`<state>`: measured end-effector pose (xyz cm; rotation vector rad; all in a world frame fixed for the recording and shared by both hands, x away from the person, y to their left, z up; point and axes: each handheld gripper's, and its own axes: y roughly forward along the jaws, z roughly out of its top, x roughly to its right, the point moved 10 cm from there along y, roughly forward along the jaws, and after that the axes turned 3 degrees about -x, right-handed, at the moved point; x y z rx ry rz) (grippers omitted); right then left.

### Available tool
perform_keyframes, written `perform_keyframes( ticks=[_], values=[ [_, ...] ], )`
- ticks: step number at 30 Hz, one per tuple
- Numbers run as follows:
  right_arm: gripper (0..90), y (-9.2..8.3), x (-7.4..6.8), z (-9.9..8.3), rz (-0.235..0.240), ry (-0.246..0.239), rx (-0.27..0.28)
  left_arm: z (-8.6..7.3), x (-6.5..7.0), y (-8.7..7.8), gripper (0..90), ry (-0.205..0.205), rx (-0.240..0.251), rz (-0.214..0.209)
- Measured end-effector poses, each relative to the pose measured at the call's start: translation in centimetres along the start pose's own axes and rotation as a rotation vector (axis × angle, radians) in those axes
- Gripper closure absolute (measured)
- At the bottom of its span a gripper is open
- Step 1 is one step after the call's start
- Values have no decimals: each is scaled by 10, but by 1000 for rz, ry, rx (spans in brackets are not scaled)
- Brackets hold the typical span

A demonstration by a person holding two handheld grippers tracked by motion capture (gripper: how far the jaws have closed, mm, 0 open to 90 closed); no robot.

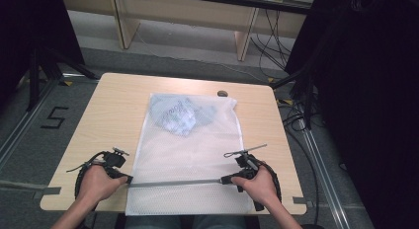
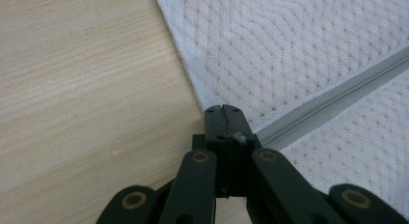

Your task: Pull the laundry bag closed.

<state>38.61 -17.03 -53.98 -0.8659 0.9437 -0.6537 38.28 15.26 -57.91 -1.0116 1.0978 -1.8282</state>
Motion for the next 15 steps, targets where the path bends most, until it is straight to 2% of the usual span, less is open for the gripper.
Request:
perform_keyframes(
  ticks=[4, 5, 8, 9, 15],
  values=[
    [869, -1, 2, 0, -2, 2, -1, 0, 0, 0, 900, 0, 0, 0],
    [869, -1, 3, 0, -3, -9, 5, 0, 0, 0, 900, 1, 0, 0],
    [869, -2, 3, -1, -5, 14, -4, 0, 0, 0, 900, 1, 0, -1],
    [870, -2, 4, 0, -5, 2, 3, 0, 0, 0, 900, 0, -1, 0],
    [870, -4, 5, -1, -5, 6, 4, 0, 0, 0, 900, 1, -1, 0]
  ],
)
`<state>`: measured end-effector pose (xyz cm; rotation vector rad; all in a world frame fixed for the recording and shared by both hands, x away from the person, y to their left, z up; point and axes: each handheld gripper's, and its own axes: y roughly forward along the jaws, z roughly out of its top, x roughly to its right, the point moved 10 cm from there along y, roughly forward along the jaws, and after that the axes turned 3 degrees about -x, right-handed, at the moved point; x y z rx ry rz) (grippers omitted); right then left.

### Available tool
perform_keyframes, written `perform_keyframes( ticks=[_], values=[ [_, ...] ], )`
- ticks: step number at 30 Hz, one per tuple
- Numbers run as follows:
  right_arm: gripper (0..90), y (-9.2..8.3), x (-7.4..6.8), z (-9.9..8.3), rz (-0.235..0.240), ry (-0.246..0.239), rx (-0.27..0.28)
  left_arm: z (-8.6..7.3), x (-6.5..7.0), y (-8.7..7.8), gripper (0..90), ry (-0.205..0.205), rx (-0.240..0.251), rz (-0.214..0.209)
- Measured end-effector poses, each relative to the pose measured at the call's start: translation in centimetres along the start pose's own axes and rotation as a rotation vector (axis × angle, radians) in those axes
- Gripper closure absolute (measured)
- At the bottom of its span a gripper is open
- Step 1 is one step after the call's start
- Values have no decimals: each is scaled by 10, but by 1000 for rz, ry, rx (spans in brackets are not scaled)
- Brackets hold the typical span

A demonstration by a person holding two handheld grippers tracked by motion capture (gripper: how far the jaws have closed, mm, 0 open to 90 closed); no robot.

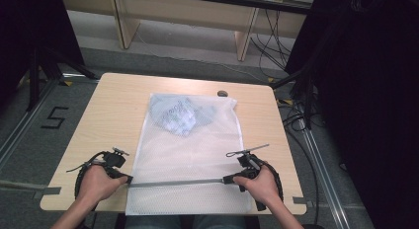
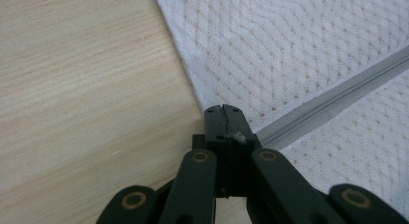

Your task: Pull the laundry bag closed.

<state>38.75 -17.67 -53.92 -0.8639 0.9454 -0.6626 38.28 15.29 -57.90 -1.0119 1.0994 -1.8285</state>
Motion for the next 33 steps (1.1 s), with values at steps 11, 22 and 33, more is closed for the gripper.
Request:
perform_keyframes(
  ticks=[11, 22, 33],
  values=[
    [870, -2, 4, -1, -2, 0, 1, 0, 0, 0, 900, 2, 0, -1],
    [869, -7, 8, 0, -5, 9, 10, 0, 0, 0, 900, 1, 0, -1],
    [869, -10, 10, -1, 2, 40, 13, 0, -1, 0, 900, 6, -3, -3]
  ],
)
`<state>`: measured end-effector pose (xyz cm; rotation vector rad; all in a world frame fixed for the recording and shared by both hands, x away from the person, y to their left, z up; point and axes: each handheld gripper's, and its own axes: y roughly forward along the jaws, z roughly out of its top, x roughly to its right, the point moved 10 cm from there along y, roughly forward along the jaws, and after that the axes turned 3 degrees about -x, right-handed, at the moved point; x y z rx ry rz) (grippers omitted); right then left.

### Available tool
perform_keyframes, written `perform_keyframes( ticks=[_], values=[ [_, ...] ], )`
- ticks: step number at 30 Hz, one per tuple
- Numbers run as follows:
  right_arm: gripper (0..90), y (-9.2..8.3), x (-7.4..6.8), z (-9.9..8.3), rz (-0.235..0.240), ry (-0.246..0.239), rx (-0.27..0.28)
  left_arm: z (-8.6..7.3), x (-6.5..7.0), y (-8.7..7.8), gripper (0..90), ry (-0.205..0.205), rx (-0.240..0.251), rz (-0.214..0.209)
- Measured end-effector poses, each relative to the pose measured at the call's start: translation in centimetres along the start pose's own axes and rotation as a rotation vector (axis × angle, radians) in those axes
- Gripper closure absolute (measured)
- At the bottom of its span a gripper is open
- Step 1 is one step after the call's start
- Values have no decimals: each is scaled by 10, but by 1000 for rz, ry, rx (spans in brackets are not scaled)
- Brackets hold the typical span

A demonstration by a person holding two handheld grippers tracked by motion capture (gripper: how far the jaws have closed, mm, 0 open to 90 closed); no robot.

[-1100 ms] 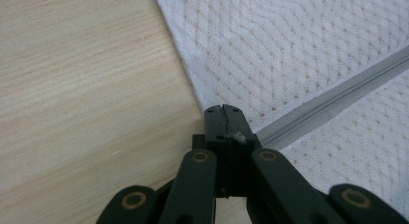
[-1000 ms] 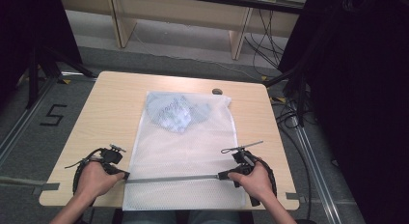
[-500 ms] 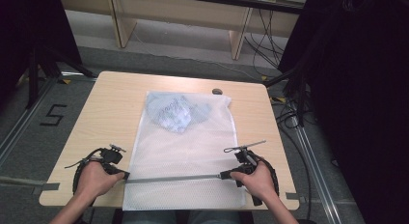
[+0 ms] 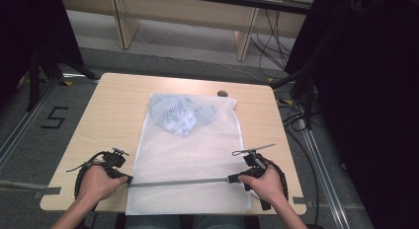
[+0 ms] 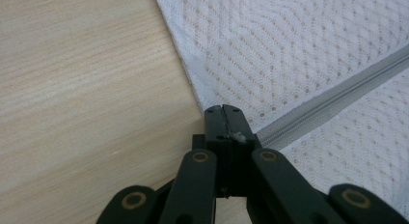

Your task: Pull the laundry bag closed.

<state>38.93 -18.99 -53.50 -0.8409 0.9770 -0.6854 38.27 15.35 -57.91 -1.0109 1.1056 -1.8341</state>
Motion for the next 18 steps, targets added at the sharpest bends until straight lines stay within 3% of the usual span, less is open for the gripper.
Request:
perform_keyframes(
  ticks=[2, 7, 9, 11, 18],
  values=[
    [870, -1, 2, 0, -2, -18, 4, 0, 0, 0, 900, -5, 3, 0],
    [870, -2, 3, 0, -2, 1, 10, 0, 0, 0, 900, 2, -2, 0],
    [870, -3, 9, -2, -16, -33, -4, 0, 0, 0, 900, 0, -1, -1],
    [870, -4, 7, -1, -8, -1, 10, 0, 0, 0, 900, 2, -3, -1],
    [870, -7, 11, -2, -8, 2, 13, 0, -1, 0, 900, 8, -1, -1]
  ],
)
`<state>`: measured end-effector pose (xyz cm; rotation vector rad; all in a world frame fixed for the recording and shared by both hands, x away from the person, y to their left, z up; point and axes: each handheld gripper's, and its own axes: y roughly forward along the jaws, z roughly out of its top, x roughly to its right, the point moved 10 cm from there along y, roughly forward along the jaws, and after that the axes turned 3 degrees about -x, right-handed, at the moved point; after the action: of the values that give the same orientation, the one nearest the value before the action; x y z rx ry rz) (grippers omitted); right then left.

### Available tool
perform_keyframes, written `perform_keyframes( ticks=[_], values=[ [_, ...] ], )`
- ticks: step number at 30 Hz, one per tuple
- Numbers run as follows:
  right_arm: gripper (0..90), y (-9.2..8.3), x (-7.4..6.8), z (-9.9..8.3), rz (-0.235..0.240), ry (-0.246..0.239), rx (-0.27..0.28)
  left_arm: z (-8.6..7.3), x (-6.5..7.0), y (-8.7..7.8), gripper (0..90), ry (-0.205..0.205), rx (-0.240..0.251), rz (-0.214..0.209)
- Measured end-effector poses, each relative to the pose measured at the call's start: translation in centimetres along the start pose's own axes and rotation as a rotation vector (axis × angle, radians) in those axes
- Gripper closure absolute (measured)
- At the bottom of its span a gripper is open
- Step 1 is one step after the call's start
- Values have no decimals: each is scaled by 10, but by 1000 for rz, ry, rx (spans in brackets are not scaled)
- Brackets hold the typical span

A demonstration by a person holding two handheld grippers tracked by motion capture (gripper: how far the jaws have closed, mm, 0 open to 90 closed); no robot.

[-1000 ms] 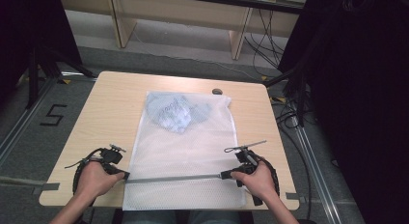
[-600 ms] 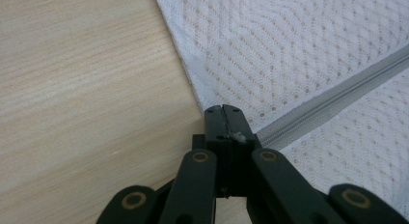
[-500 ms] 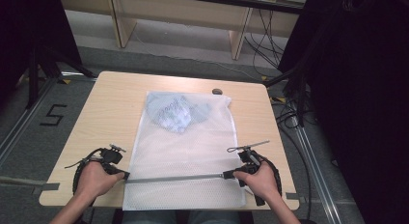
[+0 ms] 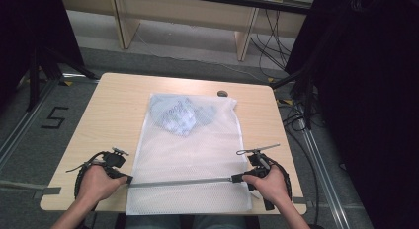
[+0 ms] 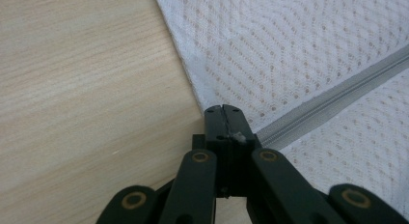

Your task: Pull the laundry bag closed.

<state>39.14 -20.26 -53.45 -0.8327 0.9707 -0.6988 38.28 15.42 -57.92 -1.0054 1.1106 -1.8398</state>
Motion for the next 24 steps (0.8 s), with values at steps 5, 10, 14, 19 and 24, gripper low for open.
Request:
perform_keyframes(
  ticks=[5, 10, 14, 19, 24],
  values=[
    [869, -1, 7, -3, -13, -18, -8, 1, 1, 0, 900, -14, 4, 1],
    [869, -2, 5, -3, 1, 11, -1, 0, 1, 0, 900, -15, 5, 3],
    [869, -4, 5, -3, 5, 6, 1, 0, 0, 0, 900, -7, -2, 1],
    [869, -5, 8, -4, 1, 10, -8, 1, 1, 0, 900, -14, 5, 1],
    [869, -7, 10, -4, 0, 13, 1, 1, 1, 0, 900, -13, 5, 3]
  ],
)
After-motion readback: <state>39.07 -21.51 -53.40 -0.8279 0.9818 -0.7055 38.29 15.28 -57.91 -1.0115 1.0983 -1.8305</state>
